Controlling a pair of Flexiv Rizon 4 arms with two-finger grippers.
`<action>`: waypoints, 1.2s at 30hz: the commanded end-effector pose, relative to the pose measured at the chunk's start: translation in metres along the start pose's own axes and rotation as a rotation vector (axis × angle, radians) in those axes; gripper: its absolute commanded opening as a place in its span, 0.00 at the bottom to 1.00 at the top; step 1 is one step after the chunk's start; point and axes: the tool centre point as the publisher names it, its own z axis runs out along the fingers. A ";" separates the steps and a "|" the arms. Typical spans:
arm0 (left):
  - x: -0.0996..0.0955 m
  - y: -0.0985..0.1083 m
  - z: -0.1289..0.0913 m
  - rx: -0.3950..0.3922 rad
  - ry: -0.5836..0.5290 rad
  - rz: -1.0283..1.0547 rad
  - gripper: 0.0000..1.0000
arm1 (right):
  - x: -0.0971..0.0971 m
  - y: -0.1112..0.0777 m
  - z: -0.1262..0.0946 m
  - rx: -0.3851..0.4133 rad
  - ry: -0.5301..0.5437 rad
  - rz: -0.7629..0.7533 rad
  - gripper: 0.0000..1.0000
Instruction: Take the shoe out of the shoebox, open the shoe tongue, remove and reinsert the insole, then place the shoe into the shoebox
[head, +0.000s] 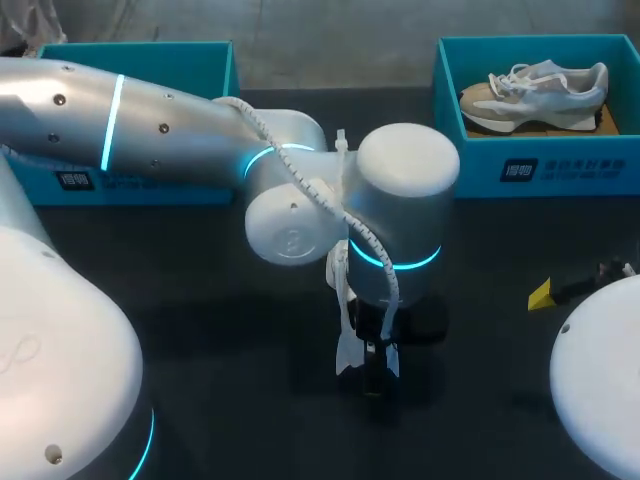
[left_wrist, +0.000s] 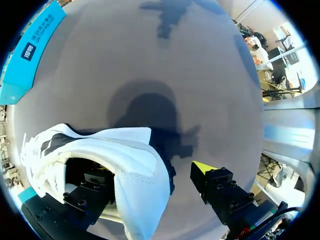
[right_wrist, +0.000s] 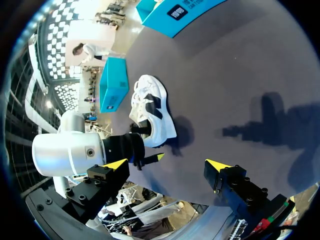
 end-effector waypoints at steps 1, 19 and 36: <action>0.001 0.005 0.004 0.019 -0.013 -0.010 0.79 | 0.001 -0.007 -0.003 -0.010 -0.004 0.002 1.00; -0.003 0.004 0.013 0.013 -0.025 -0.036 0.00 | 0.001 -0.007 -0.003 -0.010 -0.004 0.002 1.00; -0.003 0.021 -0.022 0.016 -0.059 -0.040 0.00 | 0.001 -0.007 -0.003 -0.010 -0.004 0.002 1.00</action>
